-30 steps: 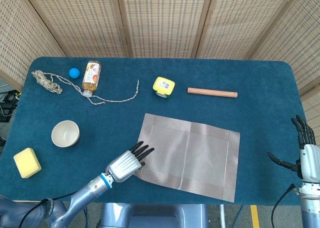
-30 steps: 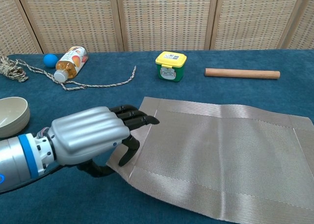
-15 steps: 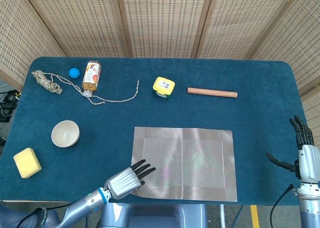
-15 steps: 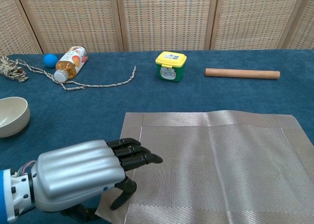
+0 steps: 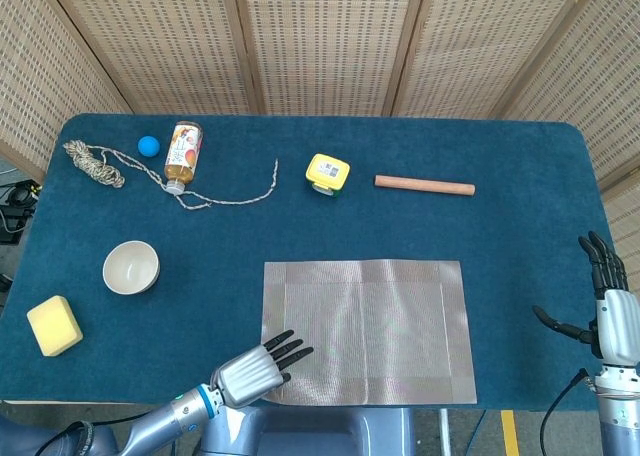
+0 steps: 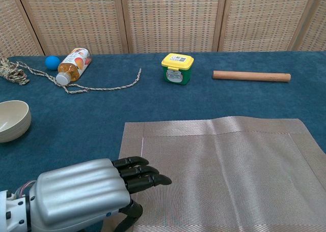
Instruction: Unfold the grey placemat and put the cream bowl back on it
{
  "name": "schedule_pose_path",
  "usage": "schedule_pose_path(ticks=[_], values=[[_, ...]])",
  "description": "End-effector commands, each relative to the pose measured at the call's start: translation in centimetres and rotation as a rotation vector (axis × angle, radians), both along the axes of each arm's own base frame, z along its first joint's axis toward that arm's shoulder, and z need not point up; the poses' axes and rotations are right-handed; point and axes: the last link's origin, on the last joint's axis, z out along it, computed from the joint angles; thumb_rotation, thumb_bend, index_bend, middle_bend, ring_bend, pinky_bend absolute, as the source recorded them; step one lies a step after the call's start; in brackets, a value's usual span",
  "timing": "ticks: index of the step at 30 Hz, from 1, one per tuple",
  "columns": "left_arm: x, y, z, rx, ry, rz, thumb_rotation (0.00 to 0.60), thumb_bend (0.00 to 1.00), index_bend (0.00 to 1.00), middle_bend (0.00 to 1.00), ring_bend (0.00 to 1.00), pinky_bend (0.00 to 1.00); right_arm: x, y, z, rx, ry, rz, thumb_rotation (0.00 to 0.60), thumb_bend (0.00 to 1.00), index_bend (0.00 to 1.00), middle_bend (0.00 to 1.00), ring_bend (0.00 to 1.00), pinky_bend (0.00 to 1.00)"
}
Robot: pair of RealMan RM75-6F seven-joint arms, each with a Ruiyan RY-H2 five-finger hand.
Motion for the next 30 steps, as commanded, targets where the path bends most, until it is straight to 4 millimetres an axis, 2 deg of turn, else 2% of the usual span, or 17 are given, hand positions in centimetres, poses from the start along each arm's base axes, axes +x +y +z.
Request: schedule_pose_path(ticks=[1,3,5,9,12,17,24,26,30], values=[[-0.2,-0.1,0.3,-0.004,-0.004,0.010,0.600,0.17,0.32,0.00,0.00,0.00,0.0,0.0,0.0,0.001,0.000,0.000,0.600,0.26,0.07,0.00,0.00,0.00],[-0.3,-0.1,0.6,-0.007,-0.009,0.018,0.600,0.06,0.21,0.00,0.00,0.00,0.0,0.0,0.0,0.002,0.001,0.000,0.600,0.26,0.07,0.00,0.00,0.00],[-0.4,-0.2,1.0,-0.008,-0.022,0.033,0.600,0.01,0.14,0.00,0.00,0.00,0.1,0.1,0.0,0.003,0.002,0.001,0.600,0.26,0.07,0.00,0.00,0.00],[-0.8,-0.4,2.2,-0.008,-0.059,0.070,0.600,0.00,0.07,0.00,0.00,0.00,0.2,0.1,-0.2,0.008,0.006,0.004,0.600,0.26,0.07,0.00,0.00,0.00],[-1.4,-0.3,3.7,0.020,-0.087,0.095,0.600,0.00,0.07,0.00,0.00,0.00,0.4,0.2,-0.3,0.011,0.009,0.009,0.600,0.26,0.07,0.00,0.00,0.00],[-3.0,0.9,7.2,0.149,-0.133,0.165,0.600,0.00,0.08,0.00,0.00,0.00,0.7,0.5,-0.4,0.013,0.014,0.021,0.600,0.26,0.07,0.00,0.00,0.00],[-7.2,3.8,13.1,0.354,-0.149,0.304,0.600,0.00,0.13,0.00,0.00,0.00,1.2,0.9,-0.6,0.024,0.022,0.038,0.600,0.26,0.07,0.00,0.00,0.00],[-8.9,4.4,14.7,0.408,-0.142,0.351,0.600,0.00,0.14,0.00,0.00,0.00,1.4,1.1,-0.8,0.031,0.023,0.043,0.600,0.26,0.07,0.00,0.00,0.00],[-12.1,5.0,16.6,0.479,-0.104,0.436,0.600,0.01,0.19,0.00,0.00,0.00,1.8,1.4,-1.2,0.047,0.029,0.058,0.600,0.26,0.07,0.00,0.00,0.00]])
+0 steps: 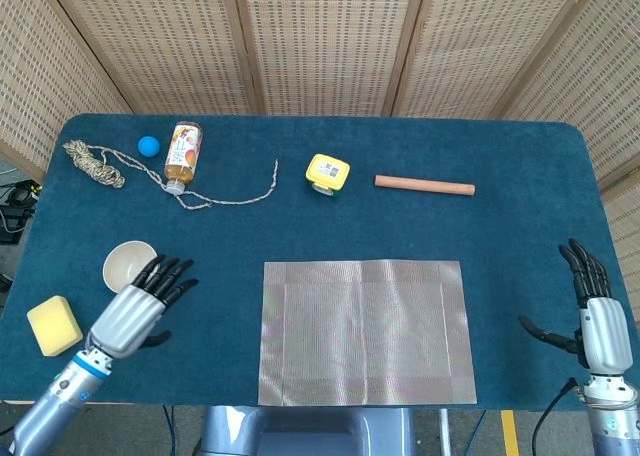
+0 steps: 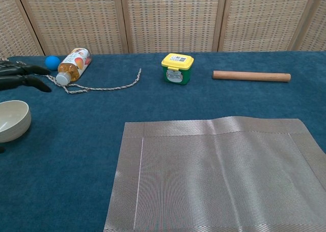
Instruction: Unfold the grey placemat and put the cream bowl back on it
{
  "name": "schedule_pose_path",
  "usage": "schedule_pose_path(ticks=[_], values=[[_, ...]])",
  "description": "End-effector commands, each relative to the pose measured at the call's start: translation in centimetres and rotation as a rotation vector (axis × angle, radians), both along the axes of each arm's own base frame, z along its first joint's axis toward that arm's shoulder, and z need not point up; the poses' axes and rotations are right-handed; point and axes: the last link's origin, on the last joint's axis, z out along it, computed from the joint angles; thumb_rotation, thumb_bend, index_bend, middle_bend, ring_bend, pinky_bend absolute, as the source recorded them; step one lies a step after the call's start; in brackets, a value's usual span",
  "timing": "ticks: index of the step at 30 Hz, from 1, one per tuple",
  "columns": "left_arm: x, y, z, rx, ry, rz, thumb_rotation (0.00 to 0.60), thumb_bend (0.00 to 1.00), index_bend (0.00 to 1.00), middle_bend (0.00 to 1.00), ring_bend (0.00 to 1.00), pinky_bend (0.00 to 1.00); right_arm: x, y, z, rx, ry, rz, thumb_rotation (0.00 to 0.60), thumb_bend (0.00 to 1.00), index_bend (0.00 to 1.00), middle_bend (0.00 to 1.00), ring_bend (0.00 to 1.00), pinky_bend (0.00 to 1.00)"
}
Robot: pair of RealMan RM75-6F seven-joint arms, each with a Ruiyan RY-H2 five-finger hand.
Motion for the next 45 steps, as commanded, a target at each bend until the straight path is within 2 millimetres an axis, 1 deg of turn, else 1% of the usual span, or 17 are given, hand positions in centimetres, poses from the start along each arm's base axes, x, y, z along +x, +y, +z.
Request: schedule_pose_path(ticks=[1,5,10,15,18,21,24,27,31,35,41,45], values=[[-3.3,0.5,2.1,0.070,0.021,0.095,0.600,0.01,0.19,0.00,0.00,0.00,0.3,0.3,-0.3,0.012,0.006,0.011,0.600,0.26,0.07,0.00,0.00,0.00],[-6.3,0.7,3.2,0.126,0.023,0.175,0.600,0.02,0.22,0.00,0.00,0.00,0.7,0.6,-0.6,0.022,0.013,0.025,0.600,0.26,0.07,0.00,0.00,0.00],[-9.6,0.8,3.5,0.164,0.034,0.256,0.600,0.02,0.27,0.00,0.00,0.00,1.1,1.0,-1.0,0.035,0.022,0.037,0.600,0.26,0.07,0.00,0.00,0.00],[-11.3,1.0,3.6,0.184,0.039,0.292,0.600,0.03,0.35,0.00,0.00,0.00,1.2,1.1,-1.1,0.039,0.024,0.041,0.600,0.26,0.07,0.00,0.00,0.00],[-12.2,1.3,3.2,0.189,0.027,0.318,0.600,0.04,0.37,0.00,0.00,0.00,1.3,1.2,-1.1,0.039,0.024,0.044,0.600,0.26,0.07,0.00,0.00,0.00],[-12.6,1.9,2.6,0.182,0.007,0.337,0.600,0.06,0.40,0.00,0.00,0.00,1.4,1.2,-1.2,0.044,0.022,0.048,0.600,0.26,0.07,0.00,0.00,0.00],[-12.6,2.6,1.8,0.182,-0.008,0.337,0.600,0.08,0.42,0.00,0.00,0.00,1.5,1.4,-1.2,0.045,0.021,0.052,0.600,0.26,0.07,0.00,0.00,0.00],[-12.5,3.2,1.2,0.178,0.001,0.337,0.600,0.13,0.43,0.00,0.00,0.00,1.5,1.4,-1.1,0.044,0.018,0.052,0.600,0.26,0.07,0.00,0.00,0.00],[-12.5,3.8,0.3,0.174,0.013,0.341,0.600,0.14,0.43,0.00,0.00,0.00,1.4,1.3,-1.0,0.044,0.016,0.051,0.600,0.26,0.07,0.00,0.00,0.00],[-12.5,4.3,-0.5,0.161,0.028,0.352,0.600,0.18,0.44,0.00,0.00,0.00,1.4,1.4,-1.0,0.044,0.015,0.053,0.600,0.26,0.07,0.00,0.00,0.00],[-12.5,5.1,-1.5,0.153,0.044,0.370,0.600,0.20,0.46,0.00,0.00,0.00,1.5,1.4,-1.0,0.044,0.012,0.055,0.600,0.26,0.07,0.00,0.00,0.00],[-12.2,5.7,-2.1,0.151,0.046,0.368,0.600,0.22,0.47,0.00,0.00,0.00,1.5,1.4,-1.0,0.047,0.013,0.056,0.600,0.26,0.07,0.00,0.00,0.00]])
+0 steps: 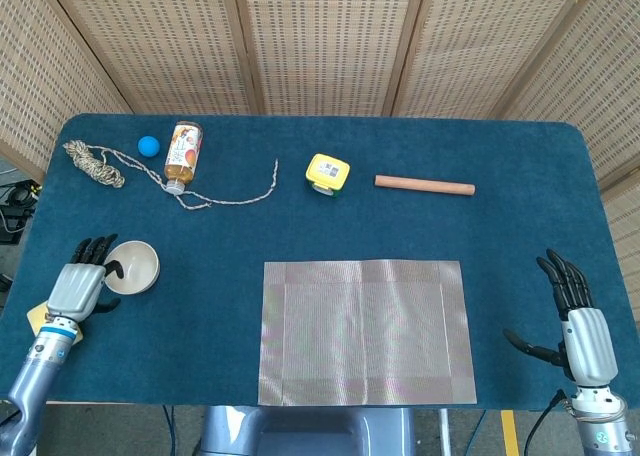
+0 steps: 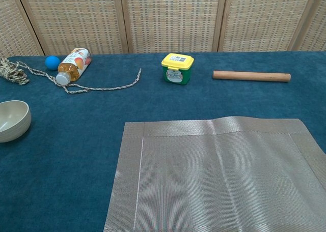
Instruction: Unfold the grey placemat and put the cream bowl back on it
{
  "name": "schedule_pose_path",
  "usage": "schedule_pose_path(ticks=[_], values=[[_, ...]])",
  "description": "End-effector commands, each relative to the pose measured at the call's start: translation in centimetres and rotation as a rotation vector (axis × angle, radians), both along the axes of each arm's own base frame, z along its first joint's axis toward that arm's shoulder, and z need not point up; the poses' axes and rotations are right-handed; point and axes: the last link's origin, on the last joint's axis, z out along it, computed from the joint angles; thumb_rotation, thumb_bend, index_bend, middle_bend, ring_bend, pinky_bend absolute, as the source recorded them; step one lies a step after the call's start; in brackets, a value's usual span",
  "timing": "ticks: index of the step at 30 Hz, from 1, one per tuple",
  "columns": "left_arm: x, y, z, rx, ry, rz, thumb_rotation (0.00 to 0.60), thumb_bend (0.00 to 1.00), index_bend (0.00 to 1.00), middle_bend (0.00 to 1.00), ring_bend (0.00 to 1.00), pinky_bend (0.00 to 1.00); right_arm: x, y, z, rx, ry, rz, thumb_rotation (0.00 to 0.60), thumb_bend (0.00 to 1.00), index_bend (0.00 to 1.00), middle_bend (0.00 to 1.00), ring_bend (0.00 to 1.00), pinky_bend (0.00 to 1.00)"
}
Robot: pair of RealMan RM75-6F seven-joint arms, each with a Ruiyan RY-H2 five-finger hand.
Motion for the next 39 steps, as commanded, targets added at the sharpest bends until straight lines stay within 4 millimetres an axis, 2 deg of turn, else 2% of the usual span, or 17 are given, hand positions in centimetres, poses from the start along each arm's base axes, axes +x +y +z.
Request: schedule_pose_path(ticks=[1,4,12,24,32,39], values=[[0.3,0.4,-0.4,-0.002,0.002,-0.003,0.600,0.23,0.47,0.00,0.00,0.00,0.0,0.0,0.0,0.001,0.000,0.001,0.600,0.26,0.07,0.00,0.00,0.00],[0.7,0.8,-0.9,-0.011,0.004,-0.005,0.600,0.24,0.49,0.00,0.00,0.00,0.0,0.0,0.0,0.002,-0.001,0.000,0.600,0.26,0.07,0.00,0.00,0.00],[1.6,1.2,-2.5,-0.036,0.016,-0.014,0.600,0.36,0.54,0.00,0.00,0.00,0.0,0.0,0.1,-0.001,-0.008,0.001,0.600,0.26,0.07,0.00,0.00,0.00],[2.0,1.1,-3.1,-0.046,0.021,-0.018,0.600,0.40,0.59,0.00,0.00,0.00,0.1,0.2,0.2,-0.001,-0.011,0.007,0.600,0.26,0.07,0.00,0.00,0.00],[4.0,0.9,-2.7,-0.035,-0.005,-0.096,0.600,0.44,0.64,0.00,0.00,0.00,0.2,0.2,0.2,-0.004,-0.015,0.010,0.600,0.26,0.07,0.00,0.00,0.00],[6.5,0.6,-3.3,-0.053,-0.020,-0.161,0.600,0.44,0.65,0.00,0.00,0.00,0.1,0.3,0.6,-0.012,-0.026,0.013,0.600,0.26,0.07,0.00,0.00,0.00]])
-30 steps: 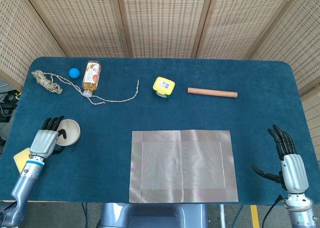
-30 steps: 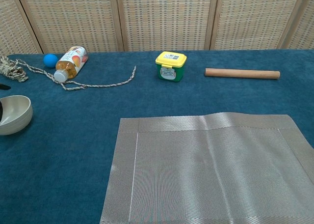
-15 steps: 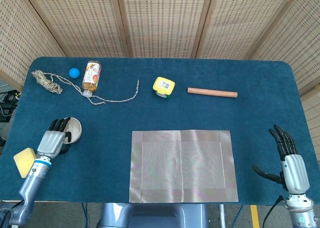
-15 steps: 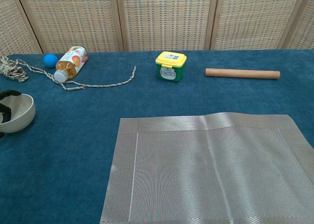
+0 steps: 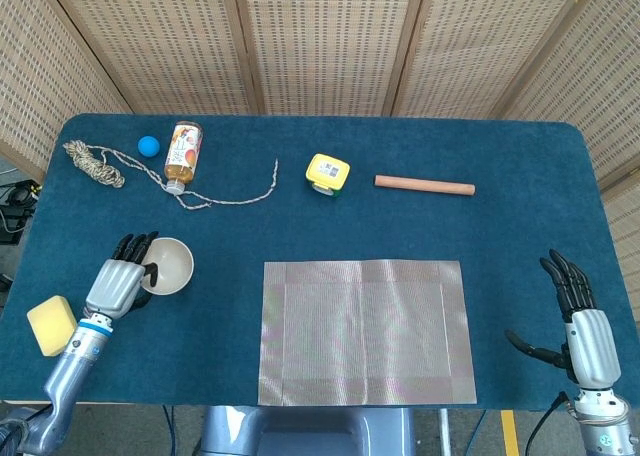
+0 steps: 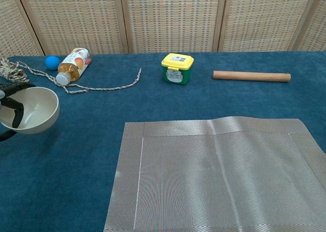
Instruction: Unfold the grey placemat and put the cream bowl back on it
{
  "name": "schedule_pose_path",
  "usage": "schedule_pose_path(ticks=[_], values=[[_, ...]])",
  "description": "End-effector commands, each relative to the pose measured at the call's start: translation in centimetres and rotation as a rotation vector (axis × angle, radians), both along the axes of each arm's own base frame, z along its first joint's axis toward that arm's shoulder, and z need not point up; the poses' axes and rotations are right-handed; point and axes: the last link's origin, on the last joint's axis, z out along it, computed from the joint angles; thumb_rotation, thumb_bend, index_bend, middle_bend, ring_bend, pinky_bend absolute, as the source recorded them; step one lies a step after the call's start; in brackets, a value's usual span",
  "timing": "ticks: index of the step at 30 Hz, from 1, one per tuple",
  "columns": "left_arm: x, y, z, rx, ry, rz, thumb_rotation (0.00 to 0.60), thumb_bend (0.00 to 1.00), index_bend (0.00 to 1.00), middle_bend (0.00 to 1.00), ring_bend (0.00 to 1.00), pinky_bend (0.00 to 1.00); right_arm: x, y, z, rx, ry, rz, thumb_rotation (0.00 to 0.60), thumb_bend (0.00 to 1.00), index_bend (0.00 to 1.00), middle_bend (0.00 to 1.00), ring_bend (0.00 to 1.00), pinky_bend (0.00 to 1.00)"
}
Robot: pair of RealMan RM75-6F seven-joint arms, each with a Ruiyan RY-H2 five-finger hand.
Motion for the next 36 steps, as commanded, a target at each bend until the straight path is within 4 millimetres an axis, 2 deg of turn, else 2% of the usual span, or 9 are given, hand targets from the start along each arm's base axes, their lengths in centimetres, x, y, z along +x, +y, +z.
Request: schedule_pose_path(ticks=[1,3,13,21,26,31,36], values=[[1.5,0.0,-0.2,-0.005,-0.005,-0.041,0.600,0.44,0.65,0.00,0.00,0.00,0.0,0.0,0.2,-0.004,-0.004,0.001,0.600,0.26,0.07,0.00,0.00,0.00],[2.5,0.0,-0.4,-0.008,-0.017,-0.060,0.600,0.44,0.65,0.00,0.00,0.00,0.0,0.0,0.2,-0.006,-0.007,0.001,0.600,0.26,0.07,0.00,0.00,0.00],[11.1,-0.1,-3.2,-0.072,-0.064,-0.232,0.600,0.44,0.64,0.00,0.00,0.00,-0.3,0.0,0.9,-0.015,-0.030,-0.007,0.600,0.26,0.07,0.00,0.00,0.00],[18.2,-1.0,-7.0,-0.165,-0.069,-0.355,0.600,0.44,0.63,0.00,0.00,0.00,-0.8,-0.2,1.8,-0.029,-0.057,-0.020,0.600,0.26,0.07,0.00,0.00,0.00],[21.1,-1.5,-9.6,-0.225,-0.054,-0.400,0.600,0.44,0.63,0.00,0.00,0.00,-1.0,-0.3,1.9,-0.026,-0.065,-0.024,0.600,0.26,0.07,0.00,0.00,0.00],[24.3,-2.4,-13.3,-0.299,-0.051,-0.423,0.600,0.44,0.62,0.00,0.00,0.00,-1.4,-0.6,2.2,-0.034,-0.080,-0.038,0.600,0.26,0.07,0.00,0.00,0.00],[25.6,-2.4,-15.6,-0.325,-0.018,-0.412,0.600,0.44,0.62,0.00,0.00,0.00,-1.8,-0.9,2.5,-0.042,-0.097,-0.047,0.600,0.26,0.07,0.00,0.00,0.00]])
